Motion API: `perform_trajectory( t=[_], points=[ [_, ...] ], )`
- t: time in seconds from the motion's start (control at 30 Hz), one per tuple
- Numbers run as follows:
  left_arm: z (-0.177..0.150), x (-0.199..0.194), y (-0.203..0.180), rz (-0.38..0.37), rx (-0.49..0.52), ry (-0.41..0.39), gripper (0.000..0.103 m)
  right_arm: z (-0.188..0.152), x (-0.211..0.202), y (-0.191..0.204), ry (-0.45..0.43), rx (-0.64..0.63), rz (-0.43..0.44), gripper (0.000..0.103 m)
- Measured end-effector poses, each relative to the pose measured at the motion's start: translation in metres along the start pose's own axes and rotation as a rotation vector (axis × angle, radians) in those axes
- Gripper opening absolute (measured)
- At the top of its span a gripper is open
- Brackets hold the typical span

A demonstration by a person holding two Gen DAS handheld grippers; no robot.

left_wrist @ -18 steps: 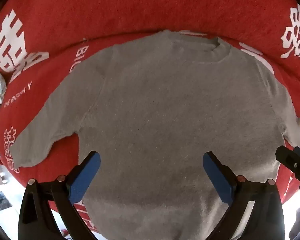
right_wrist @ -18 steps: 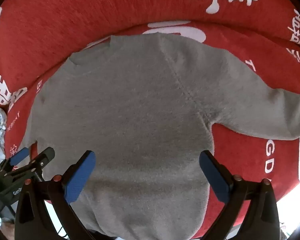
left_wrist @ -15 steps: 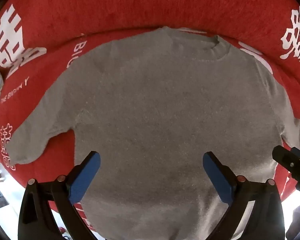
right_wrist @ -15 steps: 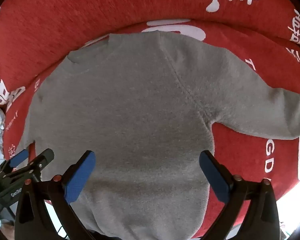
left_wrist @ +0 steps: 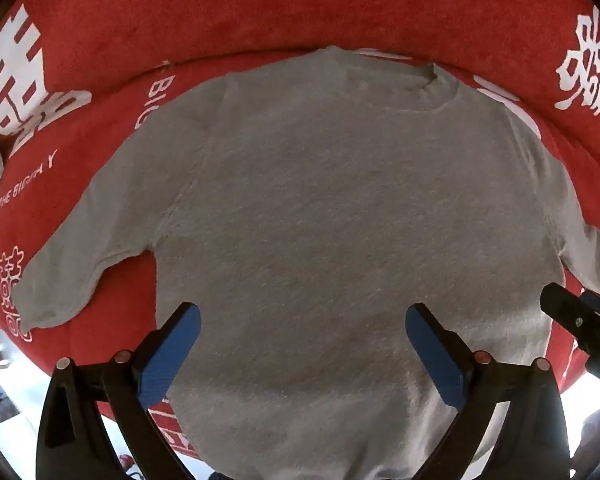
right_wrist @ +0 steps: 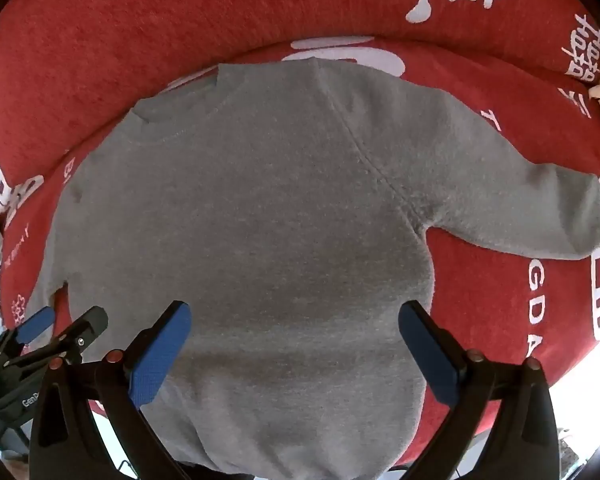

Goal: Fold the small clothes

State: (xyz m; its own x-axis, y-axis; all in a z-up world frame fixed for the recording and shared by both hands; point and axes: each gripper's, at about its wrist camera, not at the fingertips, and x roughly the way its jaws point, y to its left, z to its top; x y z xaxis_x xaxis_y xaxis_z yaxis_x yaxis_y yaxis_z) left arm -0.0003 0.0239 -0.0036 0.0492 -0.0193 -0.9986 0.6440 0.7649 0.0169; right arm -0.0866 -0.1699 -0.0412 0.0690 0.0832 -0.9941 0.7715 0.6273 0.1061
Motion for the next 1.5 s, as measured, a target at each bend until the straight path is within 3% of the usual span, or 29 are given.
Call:
perform_trajectory(
  t=[0.37, 1.5],
  points=[
    [0.003, -0.002, 0.014, 0.015, -0.049, 0.028, 0.103, 0.002, 0.003, 0.012, 0.042, -0.009, -0.004, 0.103],
    [-0.006, 0.004, 0.012, 0.044, -0.045, 0.059, 0.103, -0.003, 0.017, 0.024, 0.081, -0.043, -0.028, 0.103]
  ],
)
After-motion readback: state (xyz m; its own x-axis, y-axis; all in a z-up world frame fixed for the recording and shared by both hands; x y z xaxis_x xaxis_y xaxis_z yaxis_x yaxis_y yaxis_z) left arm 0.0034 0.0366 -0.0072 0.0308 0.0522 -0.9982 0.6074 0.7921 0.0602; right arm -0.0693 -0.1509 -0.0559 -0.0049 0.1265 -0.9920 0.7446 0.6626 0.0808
